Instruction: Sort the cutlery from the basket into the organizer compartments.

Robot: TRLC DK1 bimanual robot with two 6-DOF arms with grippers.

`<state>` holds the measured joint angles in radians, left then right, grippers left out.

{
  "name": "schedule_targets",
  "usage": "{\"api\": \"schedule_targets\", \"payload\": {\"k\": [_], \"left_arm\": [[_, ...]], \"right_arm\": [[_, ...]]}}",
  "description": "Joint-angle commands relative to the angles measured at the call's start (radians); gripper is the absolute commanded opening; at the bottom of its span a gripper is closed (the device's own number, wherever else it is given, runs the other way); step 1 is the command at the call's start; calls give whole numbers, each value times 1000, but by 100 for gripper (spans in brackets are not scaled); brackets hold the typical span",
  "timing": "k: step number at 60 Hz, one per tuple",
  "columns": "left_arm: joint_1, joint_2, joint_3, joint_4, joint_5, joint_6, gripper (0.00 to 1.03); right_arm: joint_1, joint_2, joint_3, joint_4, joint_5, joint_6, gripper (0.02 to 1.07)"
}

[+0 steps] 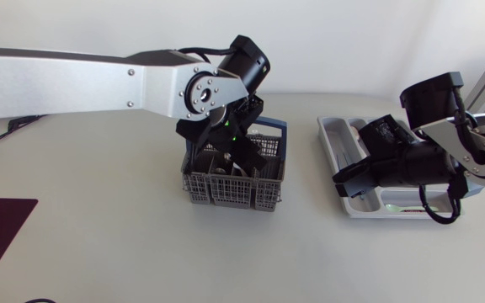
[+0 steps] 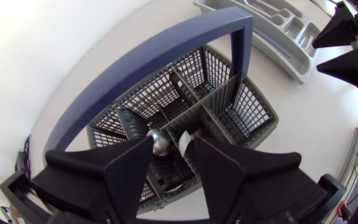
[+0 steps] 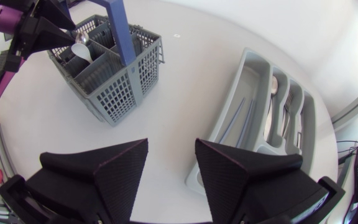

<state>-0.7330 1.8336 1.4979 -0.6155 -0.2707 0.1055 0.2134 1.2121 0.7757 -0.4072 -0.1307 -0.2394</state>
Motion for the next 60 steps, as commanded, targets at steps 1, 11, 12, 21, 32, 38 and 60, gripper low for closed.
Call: {"api": "schedule_targets", "payload": {"k": [1,11,12,21,32,38,60], "left_arm": [[-2,24,-25,5,-12,8,42],[-20,19,-45,10,-30,25,42],[-22,21,-48,11,-32,28,42],[-31,26,-62,23,-53,37,39],[-36,35,-77,37,-55,42,38],[-36,41,-79,42,-56,45,36],[-43,62,-105,91,-79,66,26]], "right_arm": [[20,-9,-32,8,2,5,59],[26,-9,-39,16,3,6,59],[26,-9,-39,18,3,6,59],[32,-11,-46,19,6,6,59],[38,-16,-55,22,13,6,59],[38,-20,-55,22,14,6,59],[44,-23,-61,25,19,8,59]]}}
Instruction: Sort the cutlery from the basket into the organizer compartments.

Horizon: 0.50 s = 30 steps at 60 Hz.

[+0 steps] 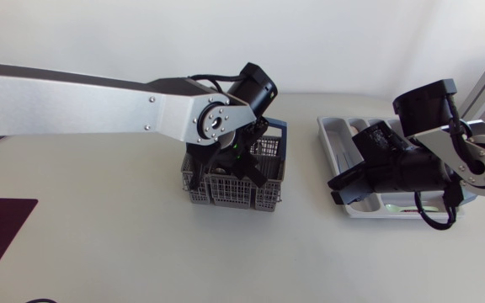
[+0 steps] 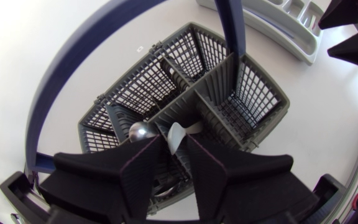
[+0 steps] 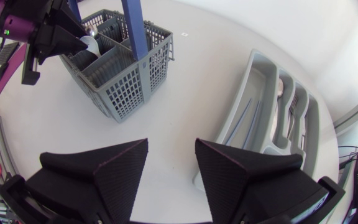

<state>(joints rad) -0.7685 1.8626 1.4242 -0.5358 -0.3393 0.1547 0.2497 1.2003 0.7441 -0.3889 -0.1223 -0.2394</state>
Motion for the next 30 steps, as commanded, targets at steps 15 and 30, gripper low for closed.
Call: {"api": "schedule_targets", "payload": {"k": [15,30], "left_arm": [[-17,46,-45,39,-32,32,19],[-22,50,-53,60,-44,43,9]], "right_arm": [[13,-13,-34,13,12,9,59],[25,-15,-46,18,21,14,59]]}}
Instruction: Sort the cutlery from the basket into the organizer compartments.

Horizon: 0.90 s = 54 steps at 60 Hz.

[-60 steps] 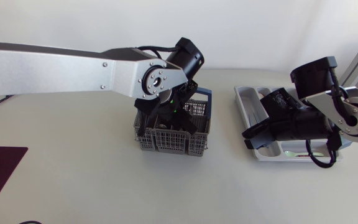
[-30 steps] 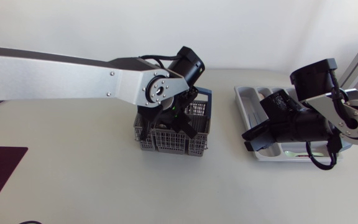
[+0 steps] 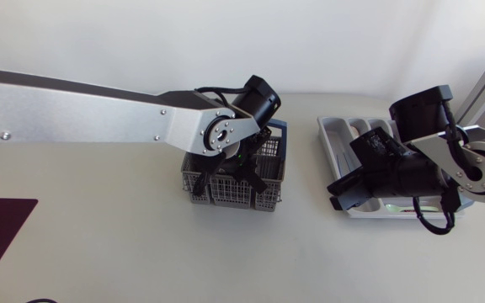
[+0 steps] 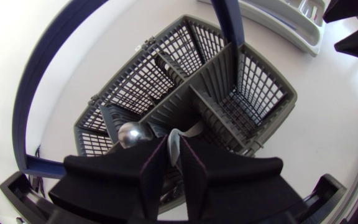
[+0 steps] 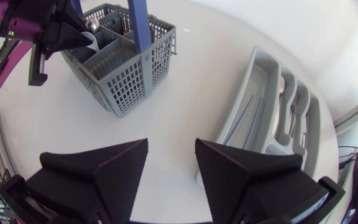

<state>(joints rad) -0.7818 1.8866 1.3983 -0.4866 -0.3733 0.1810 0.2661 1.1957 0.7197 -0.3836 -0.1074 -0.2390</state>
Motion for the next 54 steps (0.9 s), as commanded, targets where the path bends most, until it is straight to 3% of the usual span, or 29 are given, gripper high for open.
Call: {"api": "schedule_targets", "payload": {"k": [1,33,54], "left_arm": [[-10,26,-27,13,-12,17,7],[-60,-118,-59,23,-92,94,3],[-93,-320,-70,8,-133,126,3]], "right_arm": [[9,-10,-22,11,6,13,59],[53,-48,-39,17,25,-5,59],[153,-203,-117,107,43,-85,62]]}}
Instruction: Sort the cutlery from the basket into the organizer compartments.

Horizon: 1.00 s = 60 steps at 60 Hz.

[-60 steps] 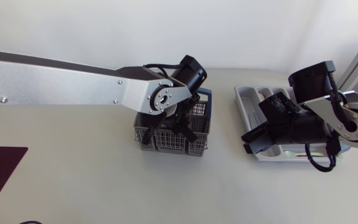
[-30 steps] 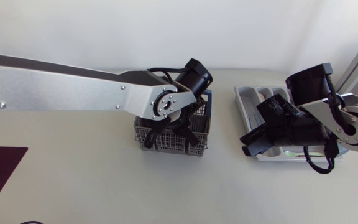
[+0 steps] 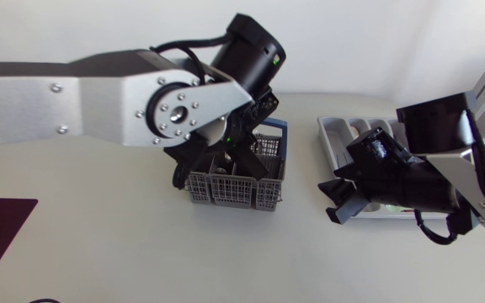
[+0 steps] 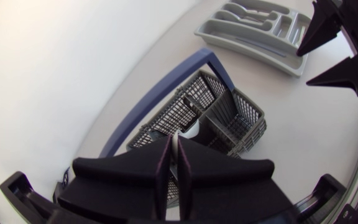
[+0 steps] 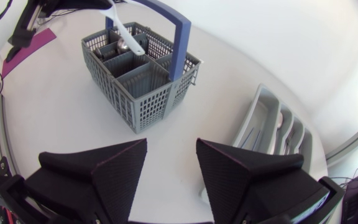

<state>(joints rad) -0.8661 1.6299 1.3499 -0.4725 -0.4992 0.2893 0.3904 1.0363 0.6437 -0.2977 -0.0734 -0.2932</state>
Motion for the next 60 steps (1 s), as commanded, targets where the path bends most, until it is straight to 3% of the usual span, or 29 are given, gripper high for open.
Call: {"api": "schedule_targets", "payload": {"k": [1,12,21,28,45,60], "left_arm": [[-8,-74,-20,-11,-7,17,3],[-10,-168,-5,-61,14,-12,3],[16,-193,5,-127,154,-93,3],[73,-183,18,-178,343,-171,3],[148,-128,43,-213,657,-262,3],[168,-77,61,-219,820,-288,3]], "right_arm": [[38,-58,-47,29,9,-37,62],[120,-193,-87,60,47,-80,62],[202,-274,-104,63,70,-100,62],[306,-318,-130,85,147,-124,62],[427,-357,-170,144,224,-161,62],[498,-255,-165,255,300,-201,62]]}}
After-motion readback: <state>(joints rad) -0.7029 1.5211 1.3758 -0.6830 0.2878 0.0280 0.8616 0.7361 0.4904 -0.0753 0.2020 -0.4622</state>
